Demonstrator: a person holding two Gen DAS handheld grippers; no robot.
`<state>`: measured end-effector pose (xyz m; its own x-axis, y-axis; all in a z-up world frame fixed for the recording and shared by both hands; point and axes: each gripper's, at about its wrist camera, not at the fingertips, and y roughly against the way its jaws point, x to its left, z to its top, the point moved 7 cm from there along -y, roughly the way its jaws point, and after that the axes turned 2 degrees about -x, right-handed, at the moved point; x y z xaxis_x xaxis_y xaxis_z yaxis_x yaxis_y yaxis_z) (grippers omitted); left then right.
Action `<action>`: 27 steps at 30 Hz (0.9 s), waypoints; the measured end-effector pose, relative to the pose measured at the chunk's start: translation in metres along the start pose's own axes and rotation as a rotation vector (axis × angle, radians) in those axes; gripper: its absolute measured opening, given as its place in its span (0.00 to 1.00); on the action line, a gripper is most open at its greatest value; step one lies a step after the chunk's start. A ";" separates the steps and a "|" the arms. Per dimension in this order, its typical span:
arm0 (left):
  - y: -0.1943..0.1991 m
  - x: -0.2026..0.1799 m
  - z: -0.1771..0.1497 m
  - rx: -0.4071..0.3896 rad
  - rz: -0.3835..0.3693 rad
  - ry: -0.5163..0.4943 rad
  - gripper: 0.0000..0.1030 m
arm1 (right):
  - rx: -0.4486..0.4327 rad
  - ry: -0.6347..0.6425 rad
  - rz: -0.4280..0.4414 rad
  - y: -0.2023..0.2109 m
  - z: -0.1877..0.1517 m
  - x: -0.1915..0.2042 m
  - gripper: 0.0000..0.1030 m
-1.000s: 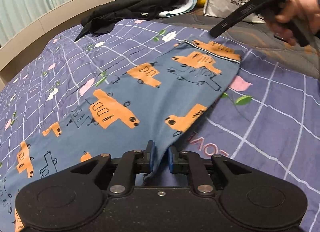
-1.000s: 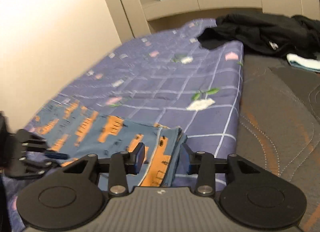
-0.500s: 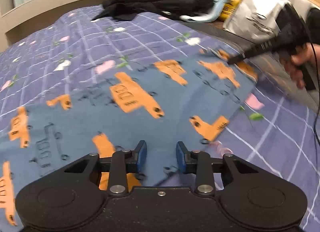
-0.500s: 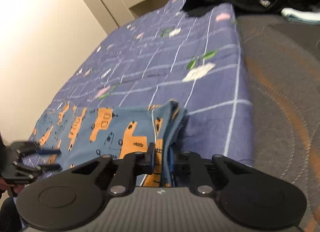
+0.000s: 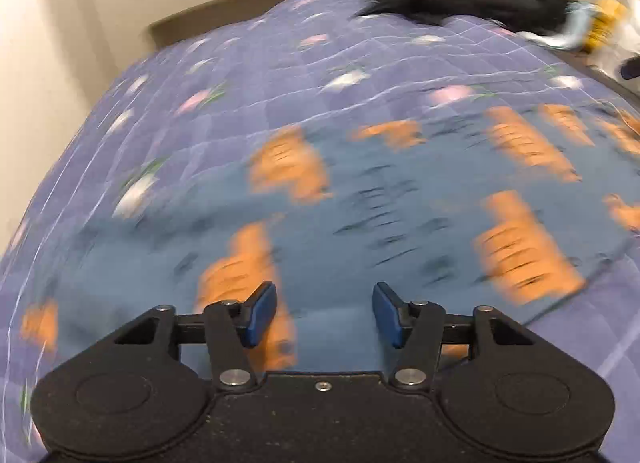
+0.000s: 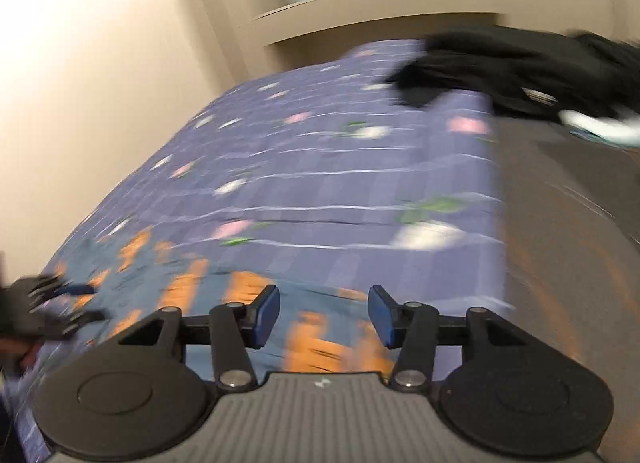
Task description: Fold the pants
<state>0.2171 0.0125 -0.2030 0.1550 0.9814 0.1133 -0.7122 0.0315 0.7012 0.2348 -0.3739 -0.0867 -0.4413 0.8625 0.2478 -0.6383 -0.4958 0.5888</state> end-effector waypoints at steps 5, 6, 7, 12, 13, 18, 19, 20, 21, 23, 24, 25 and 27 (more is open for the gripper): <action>0.011 0.018 0.015 -0.112 -0.061 0.075 0.68 | 0.079 0.220 0.232 -0.087 0.037 0.117 0.58; 0.009 0.020 0.020 -0.122 -0.085 0.085 0.71 | 0.084 0.276 0.278 -0.109 0.043 0.140 0.58; 0.006 0.023 0.027 -0.139 -0.112 0.103 0.71 | 0.096 0.312 0.309 -0.132 0.048 0.160 0.56; -0.011 0.046 0.029 -0.167 -0.218 0.317 0.71 | 0.233 0.393 0.359 -0.231 0.059 0.220 0.45; -0.016 0.046 0.025 -0.147 -0.235 0.328 0.71 | 0.264 0.417 0.370 -0.247 0.061 0.226 0.44; -0.025 0.035 0.023 -0.140 -0.220 0.234 0.77 | 0.352 0.458 0.446 -0.284 0.062 0.237 0.41; -0.025 0.036 0.022 -0.142 -0.227 0.238 0.78 | 0.364 0.464 0.463 -0.290 0.062 0.240 0.40; -0.026 0.036 0.021 -0.143 -0.226 0.234 0.78 | 0.384 0.461 0.487 -0.291 0.062 0.241 0.35; -0.027 0.036 0.021 -0.141 -0.224 0.228 0.78 | 0.404 0.469 0.502 -0.296 0.059 0.243 0.33; -0.025 0.037 0.018 -0.141 -0.228 0.229 0.78 | 0.433 0.476 0.512 -0.301 0.056 0.245 0.23; -0.025 0.038 0.017 -0.140 -0.231 0.234 0.78 | 0.451 0.476 0.526 -0.303 0.054 0.247 0.21; -0.026 0.039 0.017 -0.140 -0.235 0.239 0.78 | 0.459 0.483 0.536 -0.304 0.053 0.249 0.19; -0.027 0.040 0.017 -0.138 -0.235 0.242 0.78 | 0.460 0.504 0.570 -0.301 0.052 0.255 0.04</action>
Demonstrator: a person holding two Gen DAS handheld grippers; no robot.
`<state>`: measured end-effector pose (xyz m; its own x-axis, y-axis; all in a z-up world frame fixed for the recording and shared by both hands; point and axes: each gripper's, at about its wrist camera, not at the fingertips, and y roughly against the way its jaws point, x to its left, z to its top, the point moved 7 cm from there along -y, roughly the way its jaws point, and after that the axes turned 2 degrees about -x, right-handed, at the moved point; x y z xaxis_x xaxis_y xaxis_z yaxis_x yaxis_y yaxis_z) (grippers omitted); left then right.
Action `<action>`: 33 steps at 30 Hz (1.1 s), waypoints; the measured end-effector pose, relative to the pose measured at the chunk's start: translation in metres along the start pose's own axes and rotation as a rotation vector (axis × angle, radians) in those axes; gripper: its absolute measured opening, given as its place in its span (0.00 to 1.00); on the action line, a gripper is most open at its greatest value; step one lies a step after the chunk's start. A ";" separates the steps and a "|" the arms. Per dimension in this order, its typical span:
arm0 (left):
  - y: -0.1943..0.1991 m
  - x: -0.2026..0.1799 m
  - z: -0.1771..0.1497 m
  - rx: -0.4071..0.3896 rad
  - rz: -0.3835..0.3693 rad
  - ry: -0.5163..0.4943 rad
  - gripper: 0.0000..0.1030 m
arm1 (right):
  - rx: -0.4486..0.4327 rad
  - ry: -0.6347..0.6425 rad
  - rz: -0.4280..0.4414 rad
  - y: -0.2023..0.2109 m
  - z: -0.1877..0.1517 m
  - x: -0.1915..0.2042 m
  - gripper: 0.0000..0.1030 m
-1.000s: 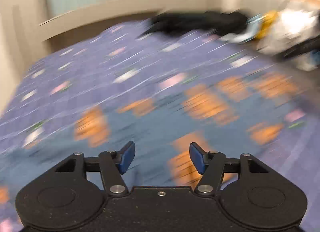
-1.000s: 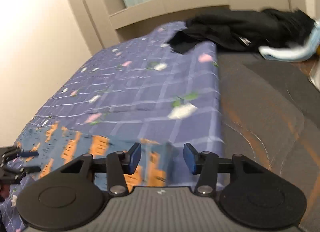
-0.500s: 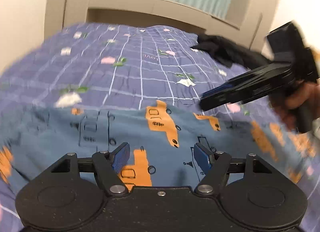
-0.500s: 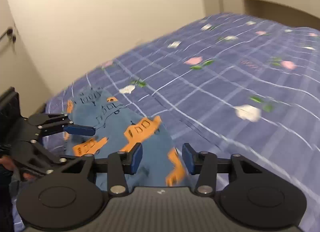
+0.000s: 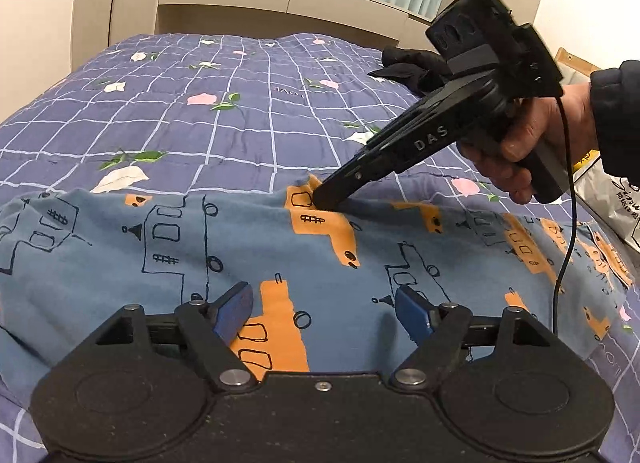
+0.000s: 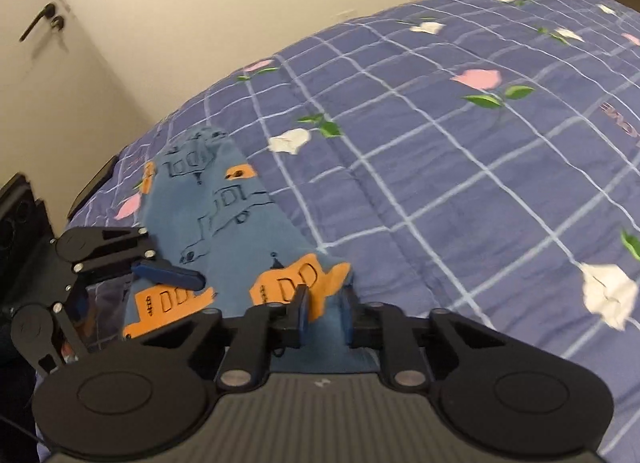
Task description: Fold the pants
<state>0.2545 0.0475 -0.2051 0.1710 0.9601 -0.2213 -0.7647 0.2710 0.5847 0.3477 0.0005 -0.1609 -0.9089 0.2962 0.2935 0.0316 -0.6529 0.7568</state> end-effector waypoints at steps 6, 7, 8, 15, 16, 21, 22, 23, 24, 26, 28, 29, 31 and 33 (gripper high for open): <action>-0.002 -0.001 0.000 0.004 0.011 -0.016 0.79 | -0.066 0.026 -0.224 0.008 0.006 -0.016 0.00; -0.001 0.000 0.000 0.003 0.010 -0.016 0.79 | -0.044 0.001 -0.221 0.004 0.003 -0.017 0.00; 0.001 0.001 0.001 -0.002 0.009 -0.011 0.79 | -0.022 -0.018 -0.226 0.001 0.000 -0.018 0.09; 0.018 0.072 0.008 -0.021 0.161 0.108 0.72 | -0.247 -0.026 -0.154 0.032 -0.001 0.031 0.45; 0.021 0.080 0.009 -0.021 0.171 0.116 0.67 | -0.222 -0.020 -0.138 0.026 -0.008 0.037 0.44; 0.046 0.115 0.016 -0.063 0.264 0.158 0.67 | -0.095 0.037 -0.336 0.017 -0.049 0.034 0.37; 0.049 0.114 0.020 -0.078 0.254 0.161 0.71 | -0.119 0.032 -0.370 0.027 -0.053 0.036 0.39; 0.050 0.111 0.023 -0.091 0.251 0.147 0.82 | -0.153 0.031 -0.375 0.036 -0.054 0.042 0.40; 0.050 0.104 0.025 -0.098 0.245 0.123 0.91 | -0.203 0.033 -0.352 0.045 -0.055 0.053 0.47; 0.042 0.087 0.026 -0.078 0.223 0.064 0.93 | -0.217 0.043 -0.313 0.041 -0.059 0.073 0.56; 0.034 0.077 0.024 -0.042 0.215 0.025 0.94 | -0.170 0.081 -0.305 0.023 -0.069 0.089 0.56; 0.031 0.075 0.022 -0.029 0.221 0.018 0.94 | -0.154 0.087 -0.310 0.017 -0.073 0.092 0.55; 0.027 0.073 0.019 -0.001 0.226 0.014 0.94 | -0.119 0.075 -0.335 0.012 -0.088 0.091 0.54; 0.023 0.075 0.011 0.030 0.236 0.009 0.94 | -0.112 0.062 -0.367 0.023 -0.101 0.086 0.55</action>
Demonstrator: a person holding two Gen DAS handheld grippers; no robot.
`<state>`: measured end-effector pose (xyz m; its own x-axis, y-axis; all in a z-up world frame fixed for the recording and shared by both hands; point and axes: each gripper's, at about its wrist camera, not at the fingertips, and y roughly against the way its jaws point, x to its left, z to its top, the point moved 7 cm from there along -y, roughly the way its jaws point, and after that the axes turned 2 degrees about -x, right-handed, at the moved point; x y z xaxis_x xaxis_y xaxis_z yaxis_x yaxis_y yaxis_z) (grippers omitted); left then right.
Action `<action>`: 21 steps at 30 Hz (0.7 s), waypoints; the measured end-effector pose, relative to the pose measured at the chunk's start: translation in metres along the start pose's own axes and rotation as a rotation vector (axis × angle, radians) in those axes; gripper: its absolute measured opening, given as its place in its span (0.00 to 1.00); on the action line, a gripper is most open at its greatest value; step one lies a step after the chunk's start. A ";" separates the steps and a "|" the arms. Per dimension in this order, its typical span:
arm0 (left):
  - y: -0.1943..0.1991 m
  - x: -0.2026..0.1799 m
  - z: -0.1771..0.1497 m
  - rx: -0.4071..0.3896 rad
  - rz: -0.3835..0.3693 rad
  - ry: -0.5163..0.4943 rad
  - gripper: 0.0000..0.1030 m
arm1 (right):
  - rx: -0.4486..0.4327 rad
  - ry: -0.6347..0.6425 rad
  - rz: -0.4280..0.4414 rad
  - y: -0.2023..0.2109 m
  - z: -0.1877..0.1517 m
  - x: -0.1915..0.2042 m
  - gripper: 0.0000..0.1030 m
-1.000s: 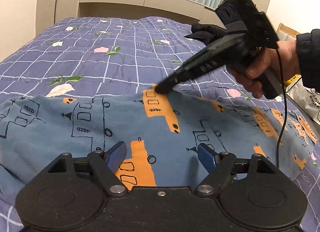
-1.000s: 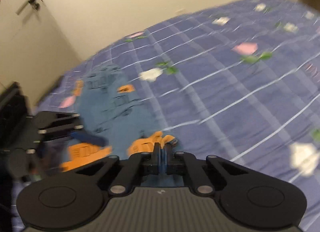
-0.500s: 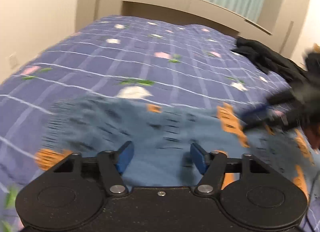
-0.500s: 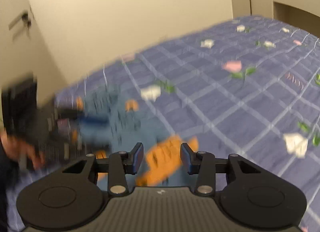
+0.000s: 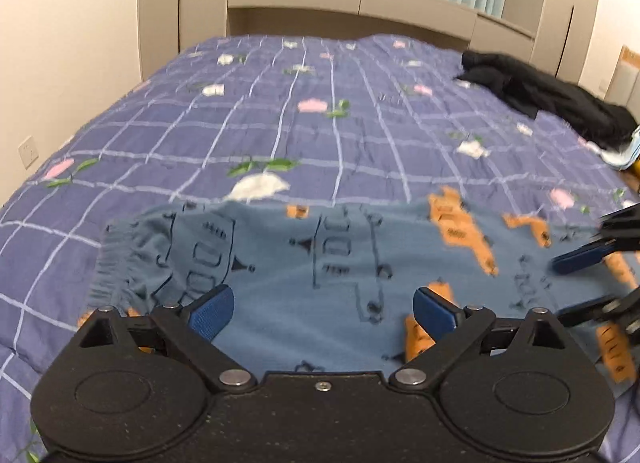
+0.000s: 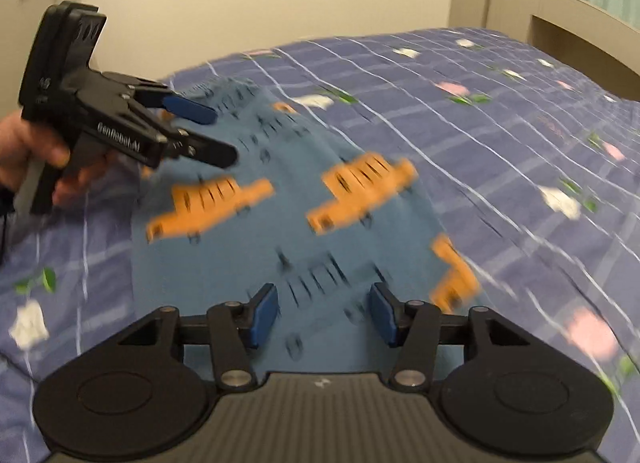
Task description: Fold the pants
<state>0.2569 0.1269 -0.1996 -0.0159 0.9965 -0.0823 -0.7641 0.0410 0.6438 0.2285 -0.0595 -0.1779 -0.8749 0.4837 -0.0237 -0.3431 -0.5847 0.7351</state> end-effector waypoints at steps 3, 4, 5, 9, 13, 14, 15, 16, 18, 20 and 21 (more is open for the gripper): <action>-0.006 0.000 -0.006 0.014 0.020 -0.037 0.97 | 0.010 -0.026 -0.058 0.032 -0.024 -0.014 0.57; -0.006 -0.002 -0.007 0.013 0.023 -0.044 0.97 | 0.020 -0.051 -0.082 0.046 -0.032 -0.022 0.59; -0.006 -0.002 -0.007 0.012 0.026 -0.050 0.97 | 0.031 -0.074 -0.110 0.059 -0.040 -0.028 0.61; -0.004 -0.006 -0.013 0.001 0.045 -0.083 0.99 | 0.087 -0.135 -0.243 0.107 -0.079 -0.041 0.66; 0.003 -0.013 -0.019 -0.014 0.088 -0.132 0.99 | 0.015 -0.247 -0.324 0.161 -0.107 -0.041 0.66; 0.007 -0.014 -0.018 -0.011 0.103 -0.132 0.99 | -0.018 -0.289 -0.340 0.176 -0.114 -0.039 0.68; 0.011 -0.017 -0.018 -0.004 0.117 -0.130 0.99 | -0.053 -0.330 -0.354 0.190 -0.121 -0.038 0.70; 0.014 -0.021 -0.020 0.007 0.119 -0.131 0.99 | -0.093 -0.380 -0.376 0.205 -0.131 -0.036 0.76; 0.022 -0.035 -0.027 0.041 0.091 -0.163 0.99 | -0.160 -0.479 -0.422 0.229 -0.149 -0.036 0.84; 0.032 -0.049 -0.038 0.075 0.074 -0.206 0.99 | -0.196 -0.569 -0.452 0.244 -0.169 -0.034 0.84; 0.036 -0.054 -0.041 0.092 0.067 -0.209 0.98 | -0.208 -0.602 -0.464 0.249 -0.180 -0.033 0.84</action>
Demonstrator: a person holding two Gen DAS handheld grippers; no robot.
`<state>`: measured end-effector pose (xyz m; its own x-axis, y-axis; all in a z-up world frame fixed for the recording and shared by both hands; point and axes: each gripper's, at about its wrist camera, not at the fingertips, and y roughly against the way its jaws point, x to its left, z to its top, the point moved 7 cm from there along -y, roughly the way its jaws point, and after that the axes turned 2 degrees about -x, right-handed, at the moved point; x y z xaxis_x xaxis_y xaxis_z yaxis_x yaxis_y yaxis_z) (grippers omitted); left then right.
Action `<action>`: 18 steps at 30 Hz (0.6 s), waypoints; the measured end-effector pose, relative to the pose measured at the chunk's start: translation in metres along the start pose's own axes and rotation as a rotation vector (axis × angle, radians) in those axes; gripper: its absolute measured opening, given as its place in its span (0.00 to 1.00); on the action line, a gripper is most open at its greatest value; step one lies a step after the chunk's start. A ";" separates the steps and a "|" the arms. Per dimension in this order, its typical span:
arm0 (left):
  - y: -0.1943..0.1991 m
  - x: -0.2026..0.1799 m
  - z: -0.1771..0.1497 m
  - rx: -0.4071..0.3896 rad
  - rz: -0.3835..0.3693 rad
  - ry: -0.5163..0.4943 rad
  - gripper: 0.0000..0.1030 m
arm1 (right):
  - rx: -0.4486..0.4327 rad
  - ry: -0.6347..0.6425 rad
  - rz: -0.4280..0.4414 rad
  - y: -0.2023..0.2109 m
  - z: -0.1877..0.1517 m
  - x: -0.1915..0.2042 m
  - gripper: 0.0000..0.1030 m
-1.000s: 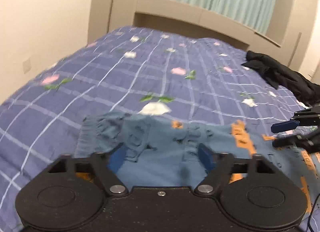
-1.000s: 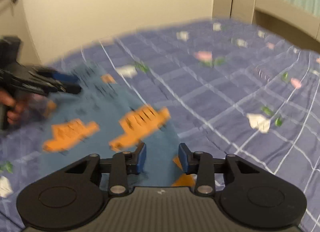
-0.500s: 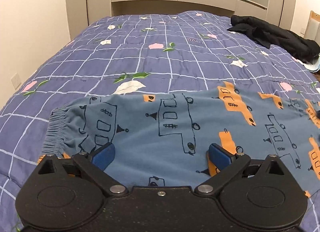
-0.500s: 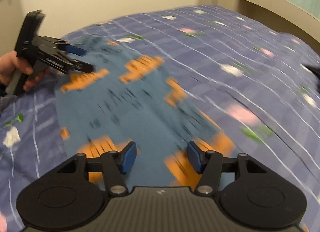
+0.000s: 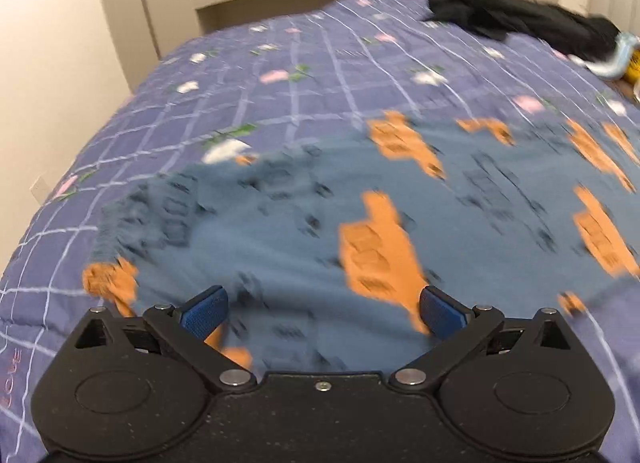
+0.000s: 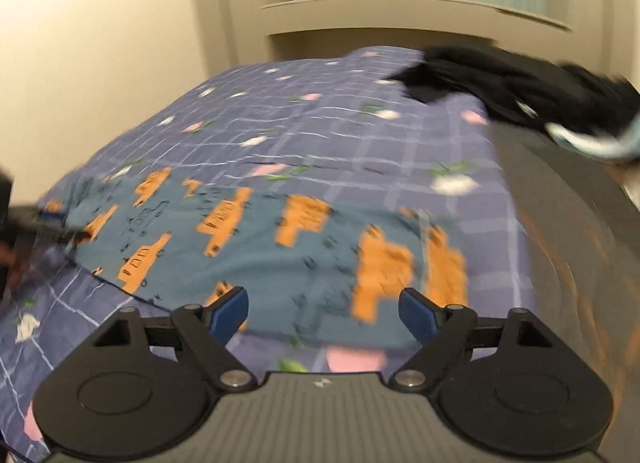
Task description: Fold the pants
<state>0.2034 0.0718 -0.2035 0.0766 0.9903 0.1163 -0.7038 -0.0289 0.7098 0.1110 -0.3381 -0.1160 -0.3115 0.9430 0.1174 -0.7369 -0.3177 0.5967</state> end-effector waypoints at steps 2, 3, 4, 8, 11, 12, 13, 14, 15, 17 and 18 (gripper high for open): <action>0.010 -0.014 -0.002 0.045 -0.035 0.008 0.96 | -0.030 -0.101 -0.008 0.007 -0.014 -0.012 0.84; 0.015 -0.022 0.000 0.059 -0.059 0.007 0.95 | -0.044 -0.172 -0.007 0.007 -0.021 -0.021 0.84; 0.022 -0.034 0.007 0.065 -0.087 -0.001 0.95 | -0.059 -0.266 0.002 0.008 -0.027 -0.030 0.84; 0.042 -0.087 0.053 0.035 -0.166 -0.084 0.96 | -0.140 -0.706 0.099 -0.004 -0.054 -0.065 0.81; 0.045 -0.131 0.095 0.003 -0.229 -0.130 0.96 | -0.242 -0.916 0.151 -0.007 -0.063 -0.088 0.69; 0.043 -0.148 0.110 -0.004 -0.257 -0.130 0.96 | -0.262 -0.957 0.140 -0.009 -0.064 -0.096 0.66; 0.041 -0.166 0.126 -0.011 -0.290 -0.125 0.96 | -0.279 -0.985 0.136 -0.010 -0.064 -0.103 0.63; 0.039 -0.183 0.138 -0.014 -0.324 -0.119 0.96 | -0.297 -1.006 0.142 -0.013 -0.065 -0.109 0.59; 0.037 -0.200 0.150 -0.013 -0.363 -0.112 0.97 | -0.309 -1.026 0.147 -0.016 -0.066 -0.116 0.58; 0.030 -0.237 0.169 -0.001 -0.444 -0.100 0.97 | -0.330 -1.052 0.166 -0.024 -0.065 -0.124 0.53; 0.026 -0.251 0.176 0.009 -0.470 -0.100 0.97 | -0.338 -1.057 0.174 -0.028 -0.064 -0.127 0.52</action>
<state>0.2899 -0.2018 -0.0917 0.4530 0.8783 -0.1529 -0.5706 0.4175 0.7072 0.1327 -0.4554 -0.1988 0.1210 0.4426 0.8885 -0.9078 -0.3127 0.2795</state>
